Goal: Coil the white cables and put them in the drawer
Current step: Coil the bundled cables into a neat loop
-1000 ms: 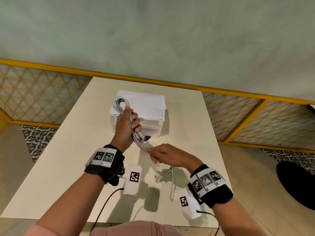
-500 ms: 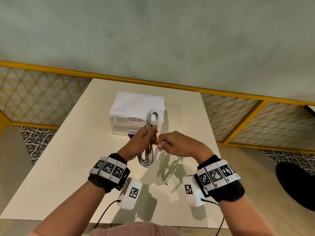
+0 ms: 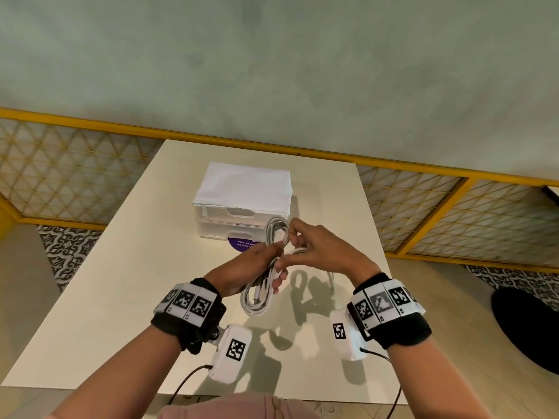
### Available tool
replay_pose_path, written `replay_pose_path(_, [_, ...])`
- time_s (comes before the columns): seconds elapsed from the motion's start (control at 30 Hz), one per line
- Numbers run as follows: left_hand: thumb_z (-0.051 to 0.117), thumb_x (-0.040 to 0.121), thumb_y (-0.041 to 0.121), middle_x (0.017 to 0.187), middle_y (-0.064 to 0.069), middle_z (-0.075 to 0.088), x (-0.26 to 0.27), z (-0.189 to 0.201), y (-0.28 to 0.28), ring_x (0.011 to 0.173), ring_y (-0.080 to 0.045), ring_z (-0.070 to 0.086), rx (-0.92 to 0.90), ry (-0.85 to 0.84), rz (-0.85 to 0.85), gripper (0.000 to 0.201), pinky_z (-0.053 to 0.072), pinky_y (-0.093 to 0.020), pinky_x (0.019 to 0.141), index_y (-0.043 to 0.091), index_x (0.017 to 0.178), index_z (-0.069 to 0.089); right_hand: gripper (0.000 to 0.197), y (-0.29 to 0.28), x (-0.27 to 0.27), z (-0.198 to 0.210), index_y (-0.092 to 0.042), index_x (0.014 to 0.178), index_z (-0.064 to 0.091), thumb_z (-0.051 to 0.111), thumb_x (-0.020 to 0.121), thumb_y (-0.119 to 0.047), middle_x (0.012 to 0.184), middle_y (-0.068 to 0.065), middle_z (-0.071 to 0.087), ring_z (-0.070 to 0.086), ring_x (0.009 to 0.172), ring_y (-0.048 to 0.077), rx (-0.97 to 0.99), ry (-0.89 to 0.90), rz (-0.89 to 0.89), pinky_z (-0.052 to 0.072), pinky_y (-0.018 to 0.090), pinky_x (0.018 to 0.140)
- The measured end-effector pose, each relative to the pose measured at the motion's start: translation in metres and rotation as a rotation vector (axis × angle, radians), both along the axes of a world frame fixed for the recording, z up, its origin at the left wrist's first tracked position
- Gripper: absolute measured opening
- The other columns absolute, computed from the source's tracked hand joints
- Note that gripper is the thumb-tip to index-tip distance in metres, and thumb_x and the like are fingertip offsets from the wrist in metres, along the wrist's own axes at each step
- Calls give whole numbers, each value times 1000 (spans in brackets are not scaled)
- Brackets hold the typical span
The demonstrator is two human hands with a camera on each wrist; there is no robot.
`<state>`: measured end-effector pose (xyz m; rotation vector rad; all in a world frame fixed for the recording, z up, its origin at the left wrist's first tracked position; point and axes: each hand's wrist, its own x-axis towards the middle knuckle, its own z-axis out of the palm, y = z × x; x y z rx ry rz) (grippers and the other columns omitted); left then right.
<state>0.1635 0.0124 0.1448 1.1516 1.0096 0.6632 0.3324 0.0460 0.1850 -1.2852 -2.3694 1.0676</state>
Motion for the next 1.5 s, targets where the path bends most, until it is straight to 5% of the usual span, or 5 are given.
replay_pose_path(0.2, [38, 100, 35, 58, -4, 46, -28, 1, 5, 40, -13, 36, 55, 14, 24, 32, 43, -26, 48, 10, 82, 43, 53, 12, 39, -15, -15, 59, 41, 38, 93, -56, 51, -10, 36, 31, 49, 7, -110, -57, -101, 28, 26, 60])
replay_pose_path(0.6, [2, 78, 81, 54, -4, 36, -2, -8, -10, 40, -16, 25, -117, -19, -135, 79, 35, -24, 47, 11, 65, 37, 40, 27, -3, -7, -28, 57, 46, 49, 92, -47, 53, -7, 44, 40, 53, 9, 153, 46, -121, 33, 29, 58])
replay_pose_path(1.0, [55, 90, 48, 51, 1, 39, 6, -11, -4, 39, -12, 37, -9, 230, -128, 44, 40, -24, 44, 18, 66, 35, 33, 22, -12, 11, -11, 84, 47, 64, 85, -39, 68, -8, 56, 58, 67, 16, 270, 168, -43, 47, 36, 65])
replay_pose_path(1.3, [38, 100, 35, 55, -1, 41, 2, 1, 2, 40, -14, 36, 106, 26, -55, 37, 39, -29, 51, 14, 70, 44, 20, 28, 7, 0, -11, 88, 54, 57, 92, -31, 72, -9, 62, 57, 65, 1, 178, 236, -212, 42, 16, 62])
replay_pose_path(1.5, [35, 97, 48, 50, 4, 43, 11, -4, 0, 38, -14, 39, 238, 28, 98, 43, 43, -28, 49, 18, 67, 44, 47, 11, -13, -32, -12, 103, 63, 27, 100, -42, 91, 7, 63, 58, 82, 16, 118, 285, -464, 45, 30, 77])
